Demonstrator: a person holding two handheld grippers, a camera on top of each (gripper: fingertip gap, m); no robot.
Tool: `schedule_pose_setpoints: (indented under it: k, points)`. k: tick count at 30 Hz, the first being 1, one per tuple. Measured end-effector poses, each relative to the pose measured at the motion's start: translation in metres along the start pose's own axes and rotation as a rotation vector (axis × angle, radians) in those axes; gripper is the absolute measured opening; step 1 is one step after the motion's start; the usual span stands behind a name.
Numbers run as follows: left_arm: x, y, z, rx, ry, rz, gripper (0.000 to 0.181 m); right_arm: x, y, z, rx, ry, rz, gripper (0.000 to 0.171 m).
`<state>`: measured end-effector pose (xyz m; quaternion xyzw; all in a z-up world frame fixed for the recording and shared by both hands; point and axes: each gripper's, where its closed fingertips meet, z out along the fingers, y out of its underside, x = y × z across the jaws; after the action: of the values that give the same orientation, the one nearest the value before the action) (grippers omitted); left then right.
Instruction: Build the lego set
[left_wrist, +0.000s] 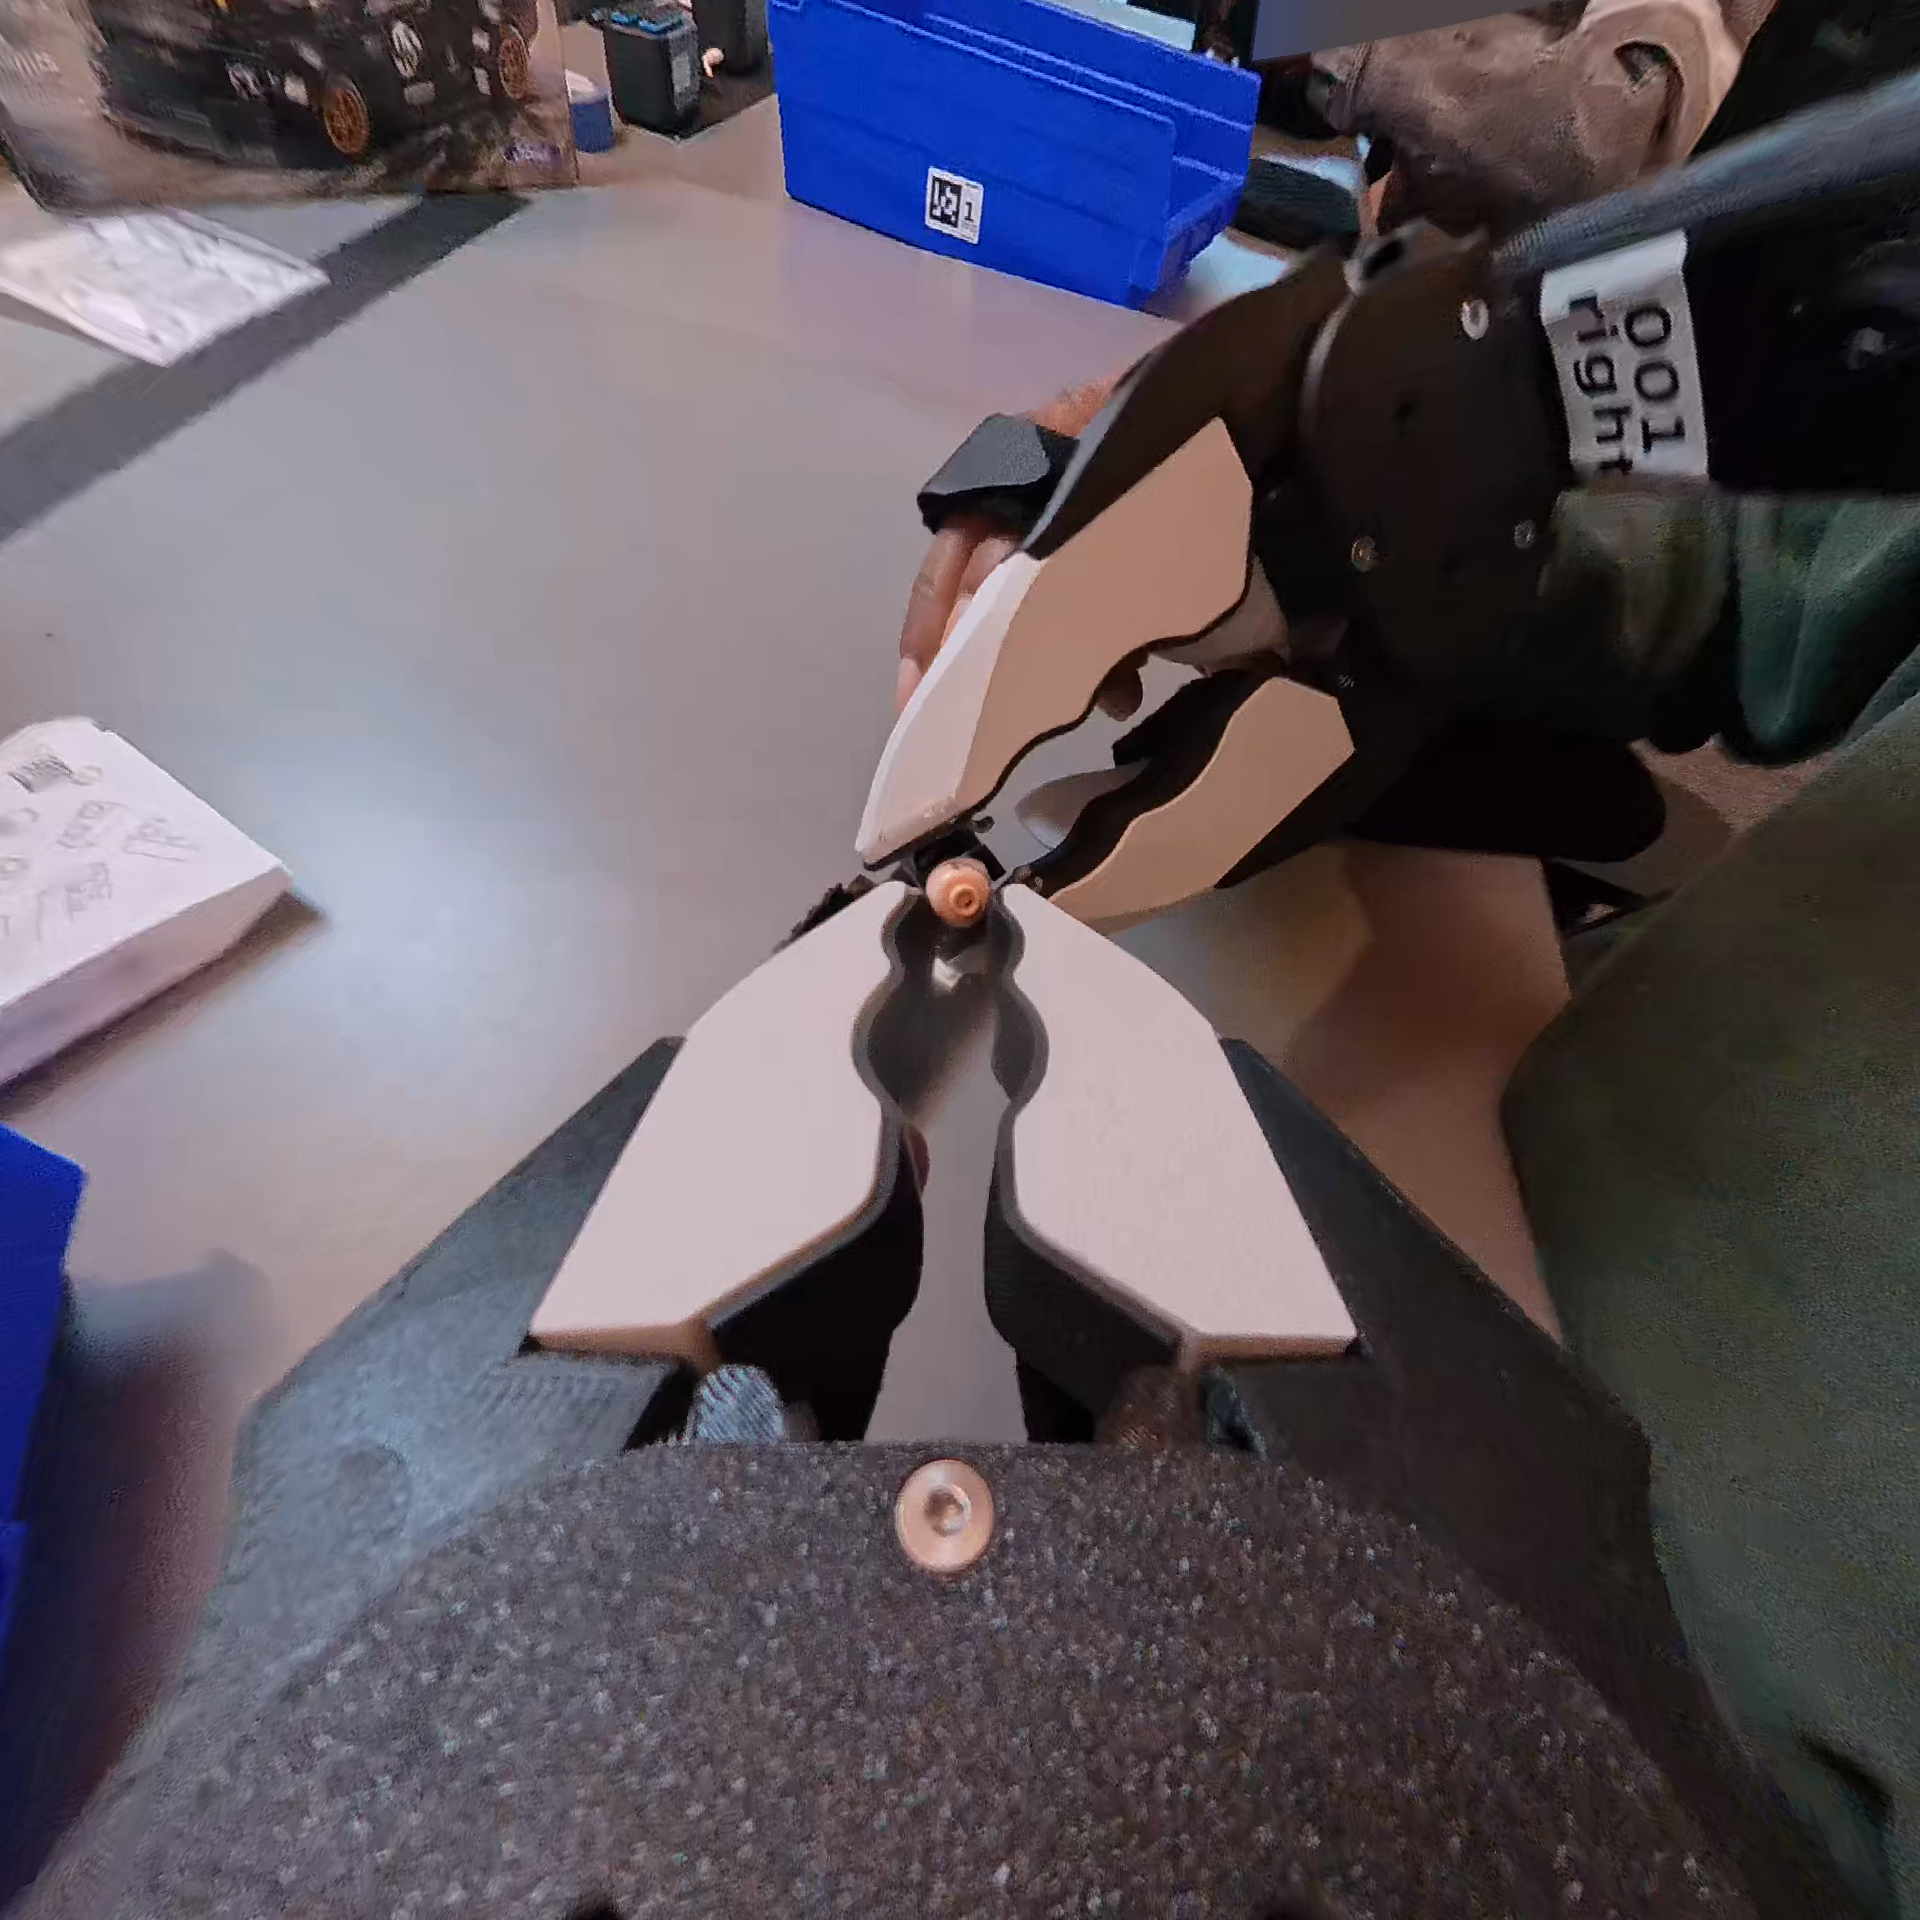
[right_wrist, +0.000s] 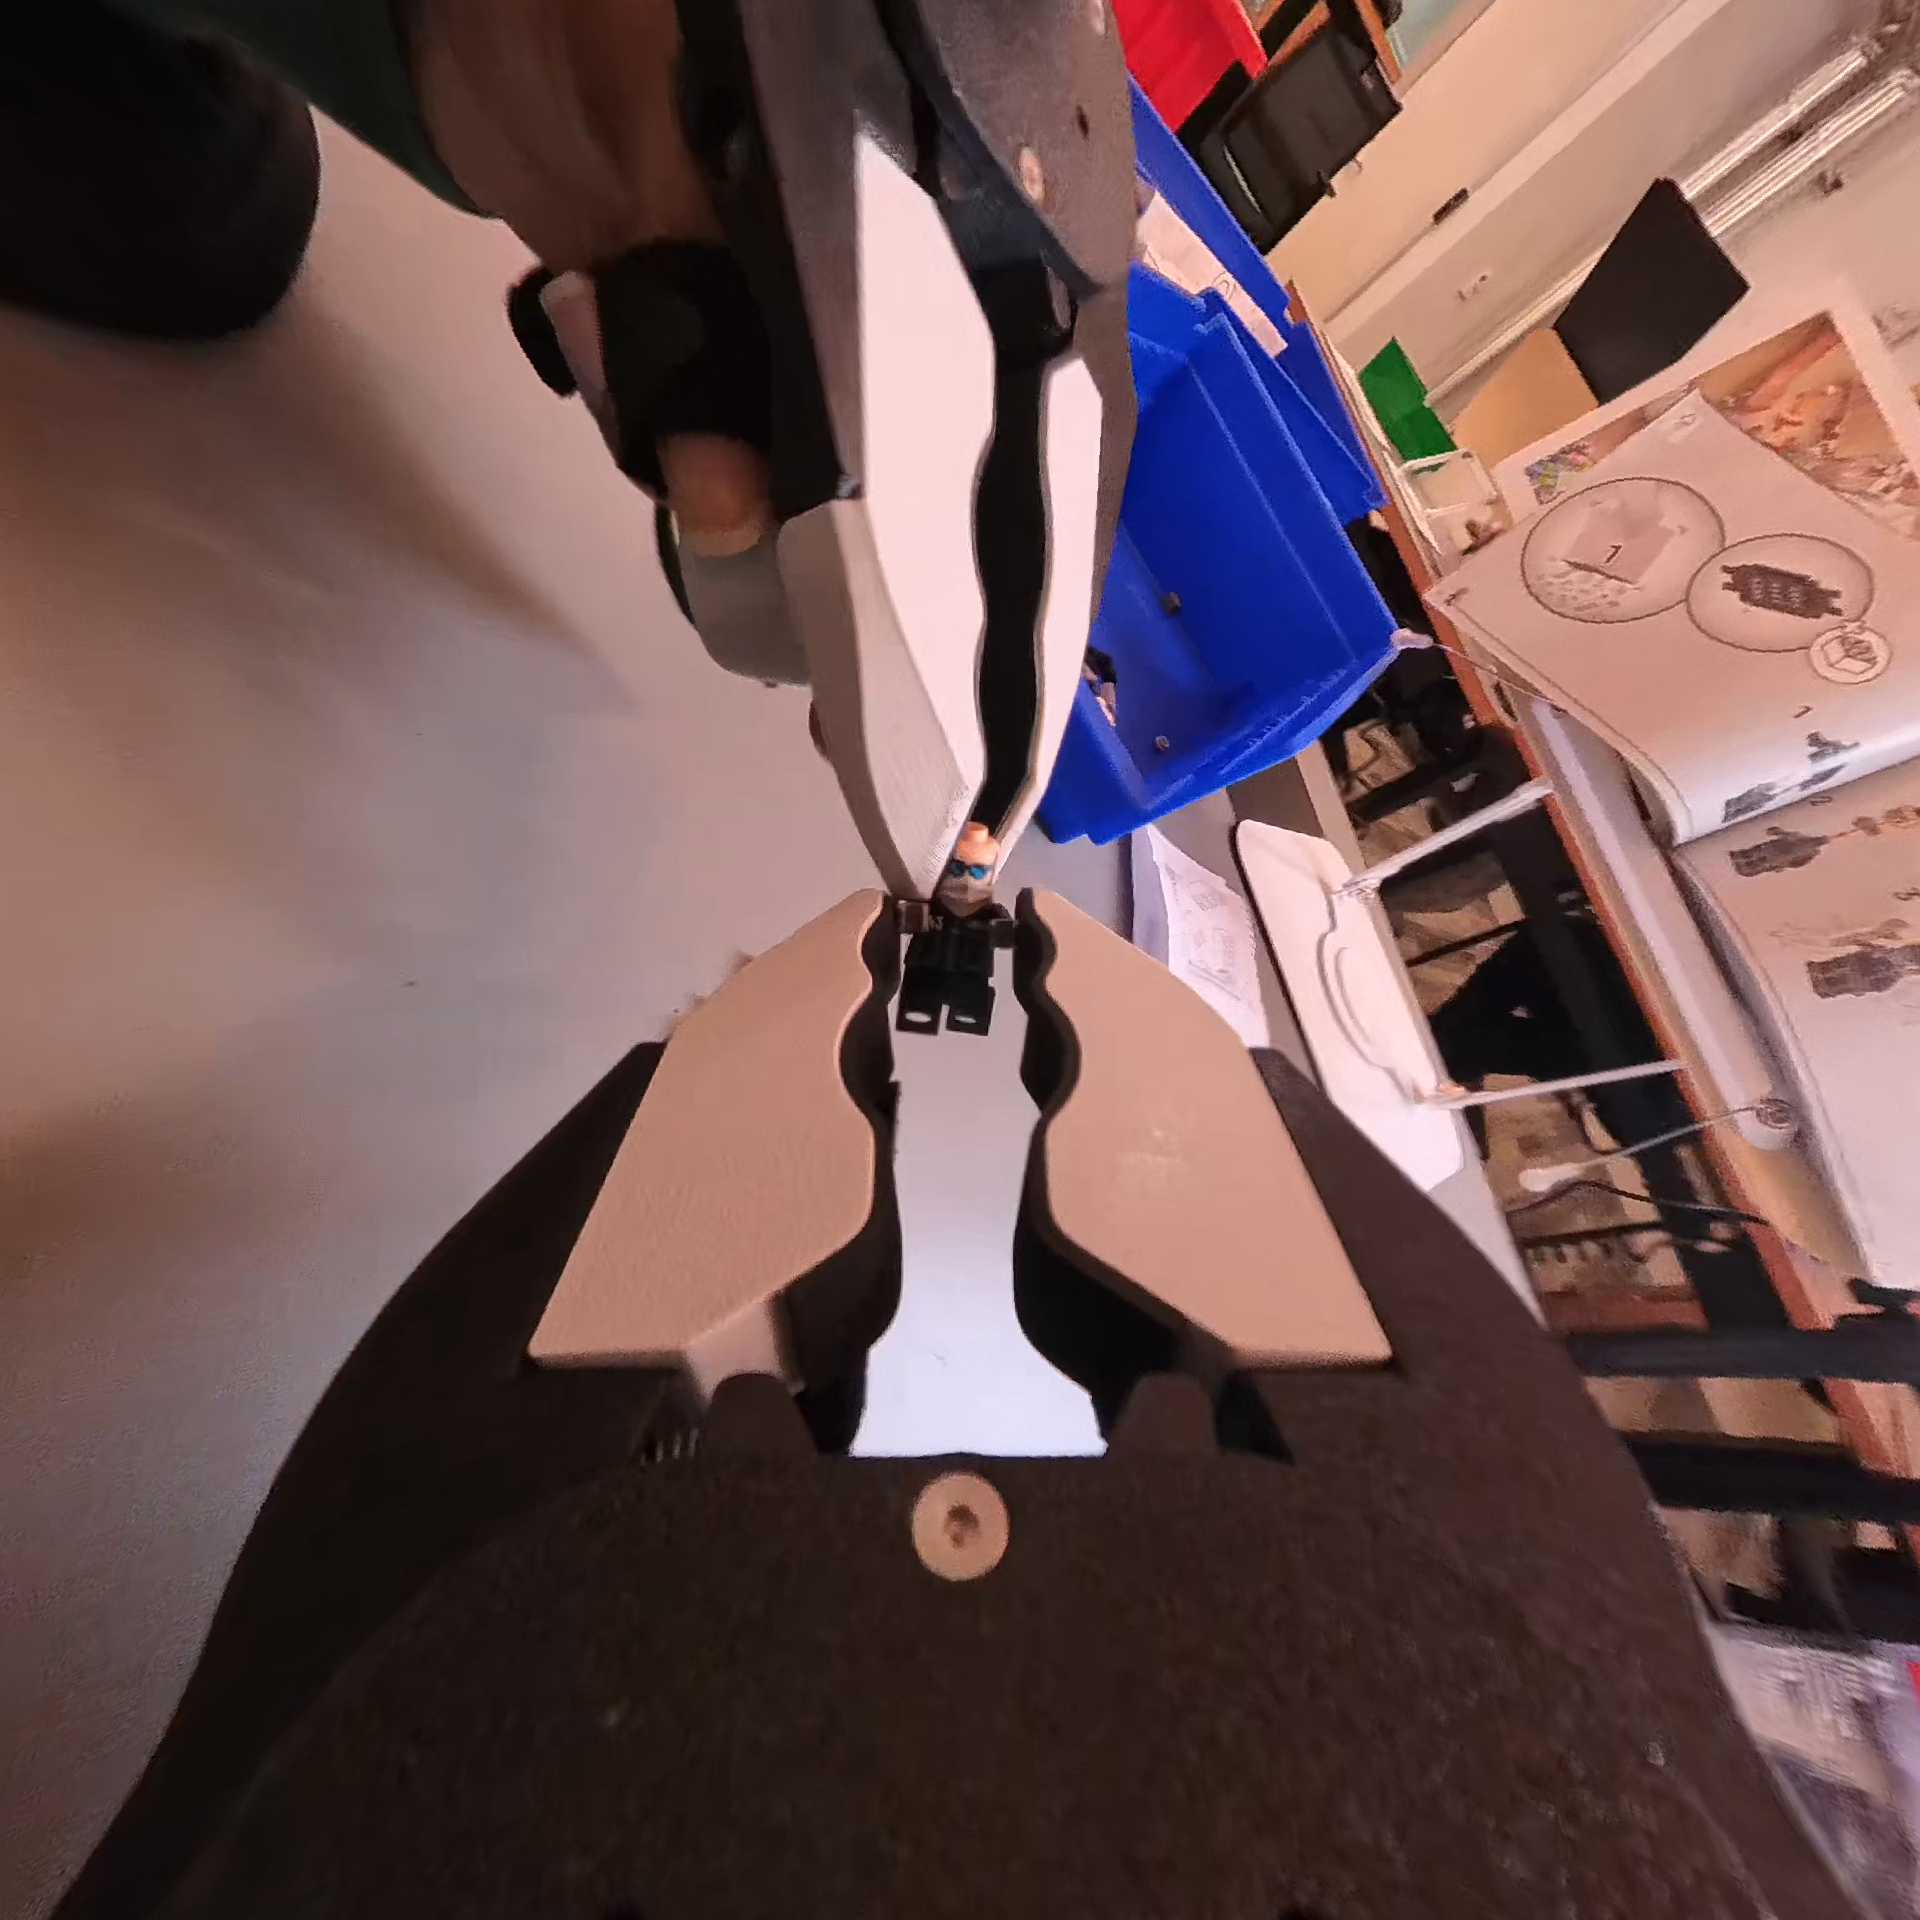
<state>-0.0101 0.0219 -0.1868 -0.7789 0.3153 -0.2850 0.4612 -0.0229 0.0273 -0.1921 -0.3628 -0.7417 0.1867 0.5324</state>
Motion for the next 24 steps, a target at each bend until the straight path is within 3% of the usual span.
schedule_pose_setpoints:
  k: [7, 9, 10, 13, 16, 17, 19, 24]
  points:
    - [0.008, -0.023, -0.007, 0.109, -0.055, 0.142, 0.008, 0.012, -0.012, -0.013, 0.11, -0.012, 0.128, 0.02]
    - [0.018, -0.059, -0.034, 0.339, 0.036, 0.067, 0.002, 0.005, 0.035, -0.002, -0.082, -0.041, 0.106, 0.019]
    - [0.016, -0.076, -0.054, 0.408, 0.021, 0.074, 0.001, -0.001, 0.034, -0.001, -0.042, -0.077, 0.173, 0.019]
    - [-0.004, -0.06, -0.058, 0.287, -0.121, 0.128, 0.001, 0.009, 0.001, 0.0, 0.061, -0.049, 0.189, 0.02]
    - [-0.01, -0.029, -0.038, 0.149, -0.09, 0.032, 0.0, 0.002, 0.008, 0.009, 0.018, -0.051, 0.149, 0.02]
    - [-0.01, -0.022, -0.032, 0.11, -0.086, 0.024, 0.017, 0.0, 0.007, 0.009, 0.018, -0.051, 0.146, 0.02]
    - [-0.007, -0.011, -0.019, 0.041, -0.053, -0.019, 0.027, 0.0, 0.005, 0.01, 0.005, -0.033, 0.122, 0.02]
    - [-0.01, 0.002, -0.002, -0.036, -0.102, -0.053, 0.022, -0.003, 0.009, 0.015, -0.052, 0.0, 0.055, 0.021]
